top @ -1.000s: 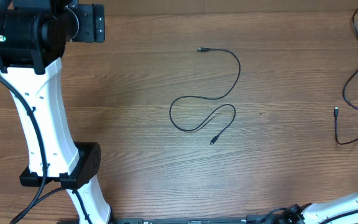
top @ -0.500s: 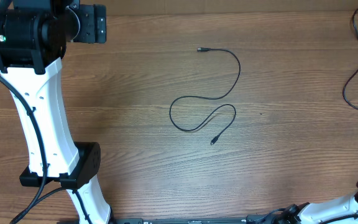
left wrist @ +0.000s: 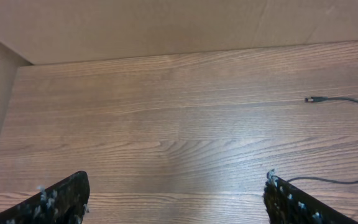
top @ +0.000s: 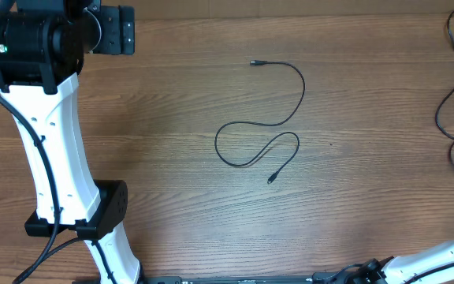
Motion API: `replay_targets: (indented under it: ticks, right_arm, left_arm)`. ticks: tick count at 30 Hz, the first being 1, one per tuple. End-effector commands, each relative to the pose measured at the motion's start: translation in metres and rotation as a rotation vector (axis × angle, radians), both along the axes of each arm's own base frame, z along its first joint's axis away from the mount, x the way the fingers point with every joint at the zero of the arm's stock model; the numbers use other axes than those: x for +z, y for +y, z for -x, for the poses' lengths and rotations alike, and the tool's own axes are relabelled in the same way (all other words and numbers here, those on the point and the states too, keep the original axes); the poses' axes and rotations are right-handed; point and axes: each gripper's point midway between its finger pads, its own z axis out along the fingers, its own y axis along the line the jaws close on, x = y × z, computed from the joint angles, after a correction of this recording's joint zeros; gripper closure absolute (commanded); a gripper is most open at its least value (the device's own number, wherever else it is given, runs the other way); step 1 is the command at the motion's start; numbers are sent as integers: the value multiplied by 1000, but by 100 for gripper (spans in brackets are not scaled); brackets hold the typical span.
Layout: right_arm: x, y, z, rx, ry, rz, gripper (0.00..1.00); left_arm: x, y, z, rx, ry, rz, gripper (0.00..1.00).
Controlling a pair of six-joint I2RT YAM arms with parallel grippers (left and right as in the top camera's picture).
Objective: Untangle cables
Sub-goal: 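Lay the pulled cable at the right edge and release it, then move the right gripper back over the remaining cable in the center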
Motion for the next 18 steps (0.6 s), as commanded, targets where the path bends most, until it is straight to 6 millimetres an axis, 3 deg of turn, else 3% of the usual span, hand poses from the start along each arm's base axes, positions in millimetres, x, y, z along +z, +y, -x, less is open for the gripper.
replay_targets:
  ticks: [1, 2, 3, 4, 5, 6, 9, 11, 14, 18]
  right_arm:
    - [-14, 6, 0, 23, -10, -2, 96]
    - [-21, 10, -3, 38, -16, -14, 96]
    - [-28, 14, -5, 47, -17, -23, 90]
    - [-33, 17, -7, 58, -20, -29, 63]
    - [-37, 20, -9, 63, -19, -34, 13]
    - [-40, 22, -10, 69, -16, -39, 0]
    - [-30, 32, -21, 115, -56, -42, 0]
    - [2, 49, -34, 197, -146, -50, 4]
    - [67, 69, -44, 266, -245, -10, 7]
    - [162, 104, -50, 302, -344, 81, 0]
  left_arm:
    - [-3, -2, -3, -22, 9, -5, 11]
    - [-3, -2, -3, -22, 8, -5, 11]
    - [-3, -2, -3, -22, 8, -5, 11]
    - [-3, -2, -3, -22, 9, -5, 11]
    - [-3, -2, -3, -22, 9, -4, 11]
    - [-3, -3, -3, -24, 9, -2, 11]
    - [-3, -4, -3, -27, 9, 1, 11]
    - [-3, -4, -3, -27, 9, 1, 11]
    - [-4, -4, -3, -27, 8, 1, 11]
    - [-7, -4, -5, -27, 18, 0, 11]
